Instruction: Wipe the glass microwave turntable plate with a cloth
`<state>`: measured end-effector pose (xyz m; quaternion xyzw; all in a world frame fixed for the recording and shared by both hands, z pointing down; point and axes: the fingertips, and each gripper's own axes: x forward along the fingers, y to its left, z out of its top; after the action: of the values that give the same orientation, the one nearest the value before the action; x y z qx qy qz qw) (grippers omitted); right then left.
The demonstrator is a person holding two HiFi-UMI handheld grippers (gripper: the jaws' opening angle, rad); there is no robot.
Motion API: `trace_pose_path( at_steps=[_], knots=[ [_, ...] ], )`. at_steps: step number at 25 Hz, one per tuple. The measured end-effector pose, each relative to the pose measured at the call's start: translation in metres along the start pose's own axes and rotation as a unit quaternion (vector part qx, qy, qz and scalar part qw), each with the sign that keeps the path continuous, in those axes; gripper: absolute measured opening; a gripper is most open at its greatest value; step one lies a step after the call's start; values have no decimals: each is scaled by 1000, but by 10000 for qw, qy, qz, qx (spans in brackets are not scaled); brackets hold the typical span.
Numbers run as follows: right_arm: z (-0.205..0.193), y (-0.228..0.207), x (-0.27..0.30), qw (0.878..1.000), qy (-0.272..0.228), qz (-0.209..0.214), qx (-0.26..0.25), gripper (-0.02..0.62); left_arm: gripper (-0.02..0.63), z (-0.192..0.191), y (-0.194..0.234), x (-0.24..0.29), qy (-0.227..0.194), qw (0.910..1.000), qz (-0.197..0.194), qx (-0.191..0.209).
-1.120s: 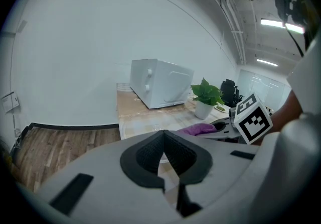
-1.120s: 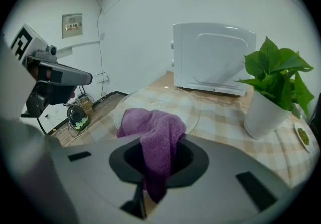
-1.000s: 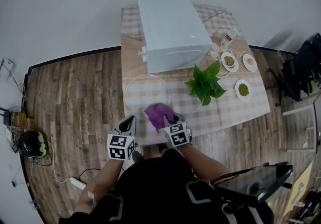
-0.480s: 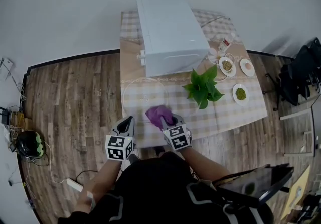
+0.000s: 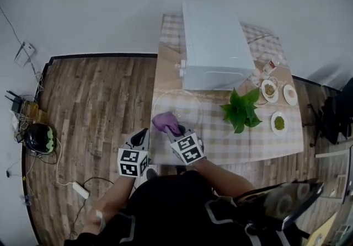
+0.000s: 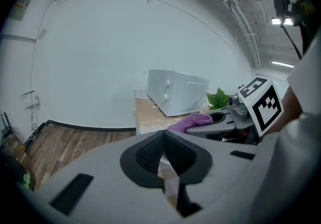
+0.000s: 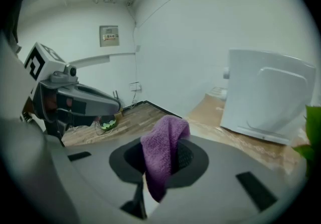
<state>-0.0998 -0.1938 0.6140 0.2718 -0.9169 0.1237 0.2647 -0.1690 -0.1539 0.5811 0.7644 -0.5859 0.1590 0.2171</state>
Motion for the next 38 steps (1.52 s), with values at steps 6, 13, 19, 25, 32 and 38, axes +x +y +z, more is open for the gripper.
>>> trace_pose_path(
  at_steps=[6,13,19,25,32,38],
  knots=[
    [10,20,50,9990,118,367,-226,55,8,-5,22,-15,67,9991,414,-22],
    [-7,8,80,9984,536,174,-88,55,9,-12,32,-20,197,9981,580,-75],
    [-22,-16,78,9972,730,-105,103,55,9,-8,22,-9,180,9989,433,13],
    [-37,-32,69,9960,847,-252,119,57,8,-5,6,2,200,9992,228,278],
    [-51,-52,52,9942,933,-469,252,57,8,-1,-13,12,184,9990,-18,410],
    [-66,-72,35,9918,960,-707,466,58,8,-3,-28,17,230,9981,-176,542]
  ],
)
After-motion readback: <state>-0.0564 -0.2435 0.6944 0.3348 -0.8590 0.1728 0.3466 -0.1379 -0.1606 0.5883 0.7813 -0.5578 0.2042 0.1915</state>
